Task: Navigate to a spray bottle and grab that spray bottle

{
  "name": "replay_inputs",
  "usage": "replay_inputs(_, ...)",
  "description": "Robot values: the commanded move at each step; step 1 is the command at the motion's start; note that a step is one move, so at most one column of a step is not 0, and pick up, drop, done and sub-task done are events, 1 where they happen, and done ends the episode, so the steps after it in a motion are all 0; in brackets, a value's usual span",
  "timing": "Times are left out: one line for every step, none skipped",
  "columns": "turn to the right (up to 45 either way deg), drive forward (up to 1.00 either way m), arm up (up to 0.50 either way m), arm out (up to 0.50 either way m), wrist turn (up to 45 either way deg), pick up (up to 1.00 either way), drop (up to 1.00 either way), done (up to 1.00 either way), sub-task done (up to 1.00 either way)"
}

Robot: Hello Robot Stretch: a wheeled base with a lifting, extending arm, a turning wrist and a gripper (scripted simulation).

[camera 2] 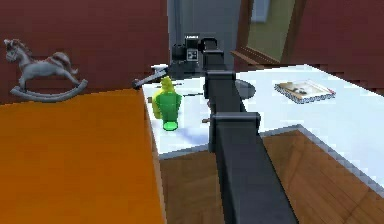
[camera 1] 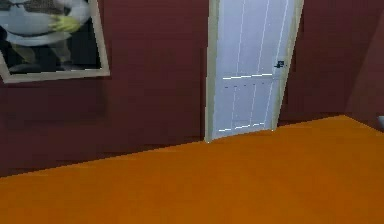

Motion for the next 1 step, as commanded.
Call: replay_inputs(0.0, 0.0, 0.0, 0.0, 0.0, 0.0, 0.0, 1.0, 0.0)
